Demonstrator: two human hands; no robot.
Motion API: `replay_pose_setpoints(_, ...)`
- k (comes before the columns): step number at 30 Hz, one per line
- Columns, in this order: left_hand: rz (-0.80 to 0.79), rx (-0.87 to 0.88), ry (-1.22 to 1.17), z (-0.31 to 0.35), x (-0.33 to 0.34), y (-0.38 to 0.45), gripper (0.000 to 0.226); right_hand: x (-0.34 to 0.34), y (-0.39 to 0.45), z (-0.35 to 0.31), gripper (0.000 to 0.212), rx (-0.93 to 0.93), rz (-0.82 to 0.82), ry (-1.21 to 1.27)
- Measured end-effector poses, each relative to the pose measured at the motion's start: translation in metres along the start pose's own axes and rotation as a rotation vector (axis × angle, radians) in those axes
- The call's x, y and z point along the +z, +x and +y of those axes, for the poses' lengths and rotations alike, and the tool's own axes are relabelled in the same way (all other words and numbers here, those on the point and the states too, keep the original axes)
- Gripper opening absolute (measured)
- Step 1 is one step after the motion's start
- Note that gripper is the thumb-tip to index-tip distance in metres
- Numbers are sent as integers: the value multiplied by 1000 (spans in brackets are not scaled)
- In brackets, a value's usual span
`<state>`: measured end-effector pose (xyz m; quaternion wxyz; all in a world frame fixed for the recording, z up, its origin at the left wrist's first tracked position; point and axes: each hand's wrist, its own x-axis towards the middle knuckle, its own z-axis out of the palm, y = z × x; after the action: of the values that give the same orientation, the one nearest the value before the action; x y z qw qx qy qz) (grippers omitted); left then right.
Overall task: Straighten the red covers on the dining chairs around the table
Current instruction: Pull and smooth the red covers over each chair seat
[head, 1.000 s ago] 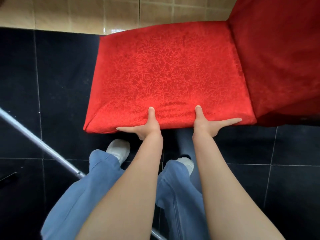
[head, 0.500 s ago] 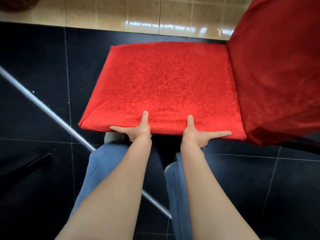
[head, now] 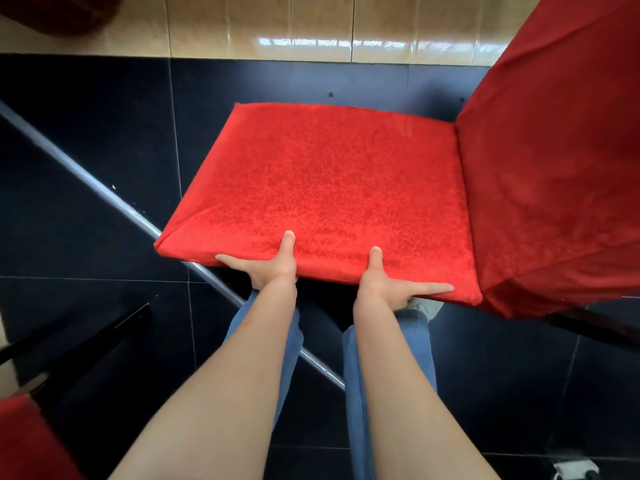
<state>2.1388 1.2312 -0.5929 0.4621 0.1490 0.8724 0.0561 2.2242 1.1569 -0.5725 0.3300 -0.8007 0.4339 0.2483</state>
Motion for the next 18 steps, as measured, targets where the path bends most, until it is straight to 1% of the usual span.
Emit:
replay_pose_setpoints(9,35,53,85,15,-50,24,133,11,-45,39,133,38,34,-25)
replay_pose_setpoints(15,22,84,165,26,-66,26,132,13,-61,43,135,62,24,-35)
replay_pose_setpoints(18,-4,129,189,29,-68,22,132,12,-60,39,136,39,14,-59)
